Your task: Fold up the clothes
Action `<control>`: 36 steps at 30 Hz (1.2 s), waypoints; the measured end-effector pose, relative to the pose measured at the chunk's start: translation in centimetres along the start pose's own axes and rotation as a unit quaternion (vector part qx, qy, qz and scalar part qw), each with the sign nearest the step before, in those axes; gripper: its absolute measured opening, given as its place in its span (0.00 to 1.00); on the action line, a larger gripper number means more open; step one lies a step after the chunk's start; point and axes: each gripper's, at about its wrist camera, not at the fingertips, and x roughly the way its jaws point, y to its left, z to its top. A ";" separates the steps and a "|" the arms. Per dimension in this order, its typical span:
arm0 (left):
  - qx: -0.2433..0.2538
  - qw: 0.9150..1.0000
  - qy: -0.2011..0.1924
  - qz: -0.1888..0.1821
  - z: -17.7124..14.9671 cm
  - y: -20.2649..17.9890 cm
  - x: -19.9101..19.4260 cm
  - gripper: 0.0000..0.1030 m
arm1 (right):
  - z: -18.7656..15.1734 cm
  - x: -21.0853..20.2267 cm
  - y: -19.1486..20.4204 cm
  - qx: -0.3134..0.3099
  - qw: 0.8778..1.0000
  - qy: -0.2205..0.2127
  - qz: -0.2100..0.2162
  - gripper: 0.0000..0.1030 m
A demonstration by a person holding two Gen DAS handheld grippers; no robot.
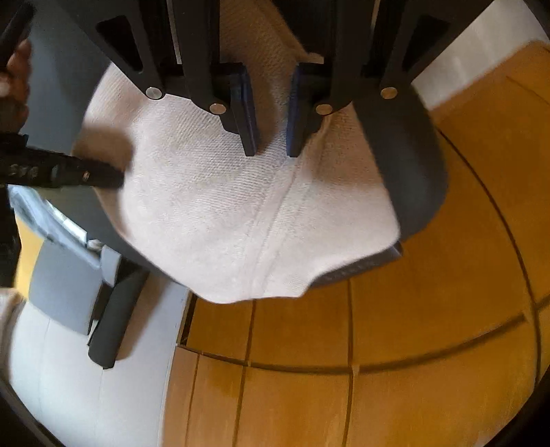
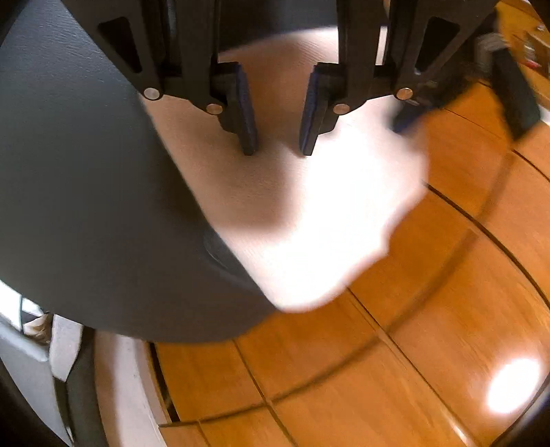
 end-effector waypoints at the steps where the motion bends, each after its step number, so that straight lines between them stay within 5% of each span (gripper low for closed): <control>1: 0.029 0.999 -0.006 0.016 -0.2 -0.8 -0.1 0.19 | -0.2 0.4 0.1 -0.004 1.000 -0.003 -0.002 0.25; 3: 0.094 0.994 -0.021 0.058 -0.9 -2.7 -0.2 0.19 | -0.6 0.3 0.4 -0.019 1.000 -0.015 -0.003 0.25; 6: 0.109 0.992 -0.020 0.063 -0.4 -3.4 -1.1 0.22 | -1.4 -1.3 0.7 -0.022 1.000 -0.015 -0.007 0.25; 8: 0.064 0.997 -0.025 0.037 -0.5 -2.3 -2.9 0.42 | -3.0 -4.2 -0.4 0.003 0.999 -0.033 0.002 0.28; 10: 0.009 0.998 -0.047 0.031 -1.3 -1.6 -5.0 0.77 | -5.6 -6.3 -1.6 0.036 0.998 -0.044 0.011 0.29; 11: -0.018 0.997 -0.064 0.027 -2.0 -1.8 -6.0 0.80 | -6.8 -7.2 -2.3 0.052 0.998 -0.044 0.016 0.29; 13: -0.047 0.996 -0.078 -0.012 -3.5 -2.2 -7.8 0.82 | -9.6 -10.2 -5.0 0.081 0.995 -0.050 0.020 0.29; 19: -0.054 0.993 -0.004 -0.107 -5.8 -8.1 -8.6 0.87 | -17.2 -18.8 -12.1 0.146 0.984 -0.100 -0.036 0.32; 24: -0.032 0.974 0.050 -0.217 -8.1 -16.2 -10.0 0.87 | -22.6 -25.4 -15.4 0.216 0.963 -0.140 -0.081 0.34; 29: 0.062 0.950 0.101 -0.288 -10.9 -26.7 -11.7 0.88 | -28.5 -33.7 -17.7 0.235 0.931 -0.189 -0.206 0.34; 33: 0.149 0.932 0.101 -0.314 -13.4 -33.5 -14.1 0.88 | -33.8 -40.1 -18.8 0.250 0.873 -0.218 -0.357 0.34; 36: 0.202 0.919 0.094 -0.324 -14.8 -37.6 -15.3 0.88 | -36.9 -42.3 -19.9 0.269 0.850 -0.218 -0.397 0.34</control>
